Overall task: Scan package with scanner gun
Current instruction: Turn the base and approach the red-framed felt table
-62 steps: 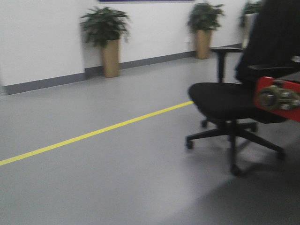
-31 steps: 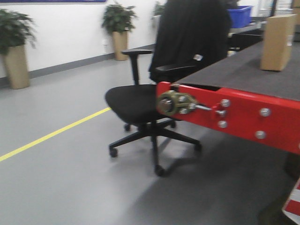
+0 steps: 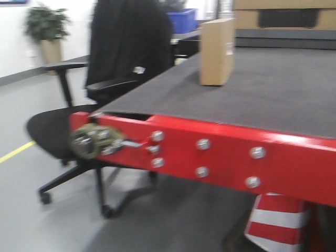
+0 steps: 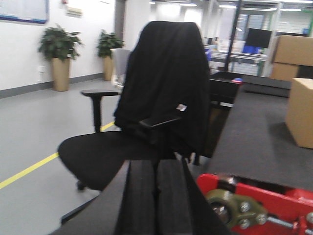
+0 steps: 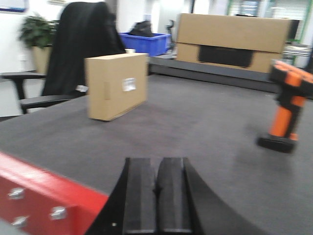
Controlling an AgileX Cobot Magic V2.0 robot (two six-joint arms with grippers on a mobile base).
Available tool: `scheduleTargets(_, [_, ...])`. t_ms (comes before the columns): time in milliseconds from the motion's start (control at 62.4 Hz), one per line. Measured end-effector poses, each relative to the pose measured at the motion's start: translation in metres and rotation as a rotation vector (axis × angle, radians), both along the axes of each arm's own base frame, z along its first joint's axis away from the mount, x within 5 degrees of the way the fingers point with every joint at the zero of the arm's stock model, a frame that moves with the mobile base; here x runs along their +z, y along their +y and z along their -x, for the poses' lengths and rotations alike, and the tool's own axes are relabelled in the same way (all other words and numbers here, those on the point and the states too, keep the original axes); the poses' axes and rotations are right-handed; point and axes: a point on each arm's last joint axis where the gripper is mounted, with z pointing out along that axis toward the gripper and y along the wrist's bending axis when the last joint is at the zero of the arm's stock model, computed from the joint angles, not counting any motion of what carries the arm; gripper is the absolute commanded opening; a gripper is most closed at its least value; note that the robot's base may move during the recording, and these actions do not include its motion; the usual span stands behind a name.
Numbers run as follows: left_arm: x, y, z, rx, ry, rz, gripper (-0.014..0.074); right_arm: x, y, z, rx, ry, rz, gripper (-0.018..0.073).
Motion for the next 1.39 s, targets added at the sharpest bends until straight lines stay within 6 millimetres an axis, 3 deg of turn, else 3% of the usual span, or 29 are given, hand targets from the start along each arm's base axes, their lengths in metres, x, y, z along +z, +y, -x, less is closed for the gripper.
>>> scheduleTargets(1395, [0.0000, 0.0000, 0.0000, 0.000, 0.000, 0.000, -0.0111, 0.0000, 0.0000, 0.0000, 0.000, 0.000, 0.000, -0.0168])
